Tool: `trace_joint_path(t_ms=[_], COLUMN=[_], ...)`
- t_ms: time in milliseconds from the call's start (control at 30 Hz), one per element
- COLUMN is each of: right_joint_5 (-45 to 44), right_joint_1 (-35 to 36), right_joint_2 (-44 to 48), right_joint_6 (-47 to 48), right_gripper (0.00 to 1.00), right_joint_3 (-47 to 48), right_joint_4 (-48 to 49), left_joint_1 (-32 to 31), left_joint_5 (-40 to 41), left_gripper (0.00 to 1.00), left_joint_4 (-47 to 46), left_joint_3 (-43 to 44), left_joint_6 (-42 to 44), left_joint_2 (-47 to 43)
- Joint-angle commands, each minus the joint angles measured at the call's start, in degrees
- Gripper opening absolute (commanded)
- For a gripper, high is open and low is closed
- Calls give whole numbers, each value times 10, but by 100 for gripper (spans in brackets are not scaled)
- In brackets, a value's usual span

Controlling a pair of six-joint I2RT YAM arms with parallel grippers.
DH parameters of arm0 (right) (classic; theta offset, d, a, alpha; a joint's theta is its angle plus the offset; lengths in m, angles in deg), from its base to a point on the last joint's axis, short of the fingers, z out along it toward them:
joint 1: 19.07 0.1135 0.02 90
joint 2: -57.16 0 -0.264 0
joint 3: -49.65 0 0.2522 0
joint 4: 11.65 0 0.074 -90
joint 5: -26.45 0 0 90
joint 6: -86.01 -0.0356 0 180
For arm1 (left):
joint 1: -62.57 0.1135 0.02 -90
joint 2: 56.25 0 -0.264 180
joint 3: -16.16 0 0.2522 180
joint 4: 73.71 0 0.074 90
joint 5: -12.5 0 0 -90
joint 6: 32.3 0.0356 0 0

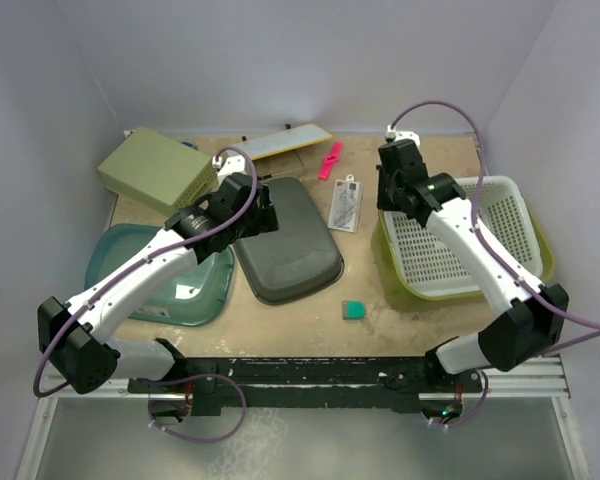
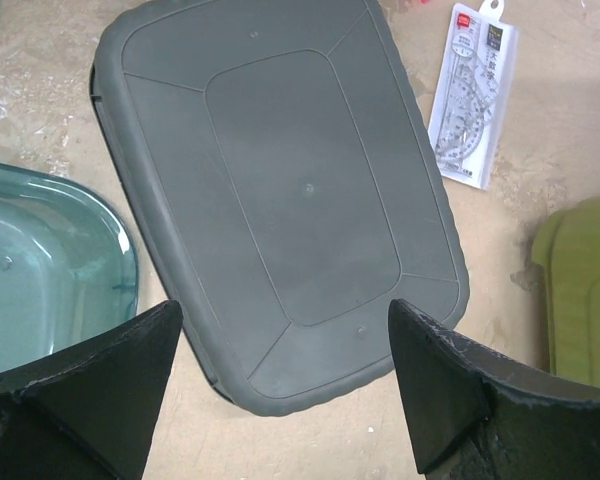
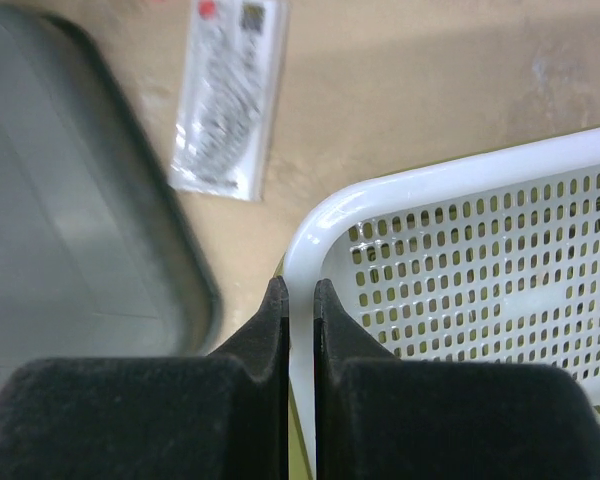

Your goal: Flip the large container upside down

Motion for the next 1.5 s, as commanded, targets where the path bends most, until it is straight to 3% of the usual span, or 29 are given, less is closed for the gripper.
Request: trace_joint_path(t_ms=[0,100,267,400,567,667,933,1100,1233,1367,1467], right_joint_5=[-20,-27,-25,-8,46,47,106,236,222,192,106], right_joint_1=[-14,-22,-27,-28,-32,-52,-181,-271,-273,-244,-172], right_joint_2=[2,4,-3,32,127,167,163,139,125,94,60], right_joint_6=[23,28,36,29,43,47,0,-84,-242,-287,-326], right_gripper=[2,5,26,32,57,65,72,74,63,62,62], right_joint_3=[-30,-34,-19,-15,-73,-110,-72,-69,-78,-53,-19], right_joint_4=[16,25,6,-3,22,20,-40,-41,-23,-12,-44], left_joint_1=[-3,-4,-14,-46,-78,-99,-128,-131,-126,-106,-76], left_joint_5=[-25,-70,-189,-223,-260,-267,-320,-300,-291,-297,-303], left_gripper=[81,81,81,80,73,67,66,65,59,61,63], left_joint_4=[-20,-43,-163,-231,-345,-375,-470,-459,-439,-426,-434], left_joint_3=[8,-3,-37,-34,-55,-35,11,27,64,72,46], left_joint_6=[8,-6,-75,-115,-176,-186,-220,-215,-204,-202,-214], left_joint_2=[-14,-11,3,50,95,141,251,272,284,288,272])
